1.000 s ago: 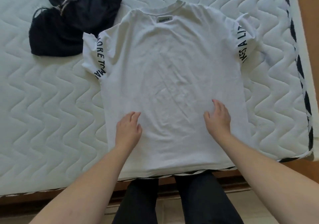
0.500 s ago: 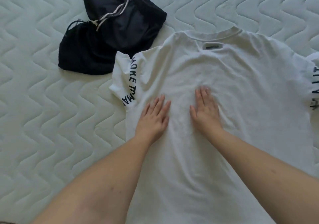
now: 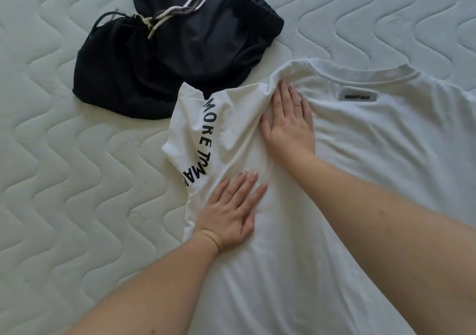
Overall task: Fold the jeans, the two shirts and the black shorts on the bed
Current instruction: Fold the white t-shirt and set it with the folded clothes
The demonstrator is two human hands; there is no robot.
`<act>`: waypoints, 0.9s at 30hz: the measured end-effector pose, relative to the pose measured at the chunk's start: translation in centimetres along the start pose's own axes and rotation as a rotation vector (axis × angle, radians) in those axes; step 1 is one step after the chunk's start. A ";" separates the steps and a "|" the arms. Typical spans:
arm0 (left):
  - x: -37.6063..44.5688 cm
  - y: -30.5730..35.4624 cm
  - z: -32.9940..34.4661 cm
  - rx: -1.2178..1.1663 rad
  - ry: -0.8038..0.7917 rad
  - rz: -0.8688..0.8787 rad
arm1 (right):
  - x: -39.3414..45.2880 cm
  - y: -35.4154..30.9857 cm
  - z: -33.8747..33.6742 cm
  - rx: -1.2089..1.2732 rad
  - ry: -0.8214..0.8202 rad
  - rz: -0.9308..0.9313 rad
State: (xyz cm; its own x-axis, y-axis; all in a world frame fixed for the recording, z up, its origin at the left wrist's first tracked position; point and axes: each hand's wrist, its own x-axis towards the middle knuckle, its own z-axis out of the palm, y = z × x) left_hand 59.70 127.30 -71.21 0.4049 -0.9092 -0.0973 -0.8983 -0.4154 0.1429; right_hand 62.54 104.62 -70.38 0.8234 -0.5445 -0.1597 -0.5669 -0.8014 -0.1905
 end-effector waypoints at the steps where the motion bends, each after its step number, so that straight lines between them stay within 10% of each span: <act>1: 0.1 0.1 0.0 0.002 -0.001 -0.003 | 0.1 0.0 0.0 -0.006 0.003 -0.002; 12: 0.4 -0.3 -0.7 -0.104 -0.012 0.017 | 0.4 -0.1 1.0 -0.025 0.025 0.027; 20: 7.2 -7.6 -6.3 -0.223 0.324 -0.182 | 0.5 0.0 1.0 -0.006 0.012 0.043; 27: 15.9 -13.5 -9.5 -0.042 -0.233 -0.326 | 0.6 0.1 1.2 -0.027 0.014 0.041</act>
State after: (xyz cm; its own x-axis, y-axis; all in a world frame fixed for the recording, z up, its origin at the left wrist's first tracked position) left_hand 79.90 118.21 -65.29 0.6139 -0.7005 -0.3638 -0.7194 -0.6862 0.1073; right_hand 62.92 104.56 -71.65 0.7998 -0.5804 -0.1531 -0.5995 -0.7846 -0.1579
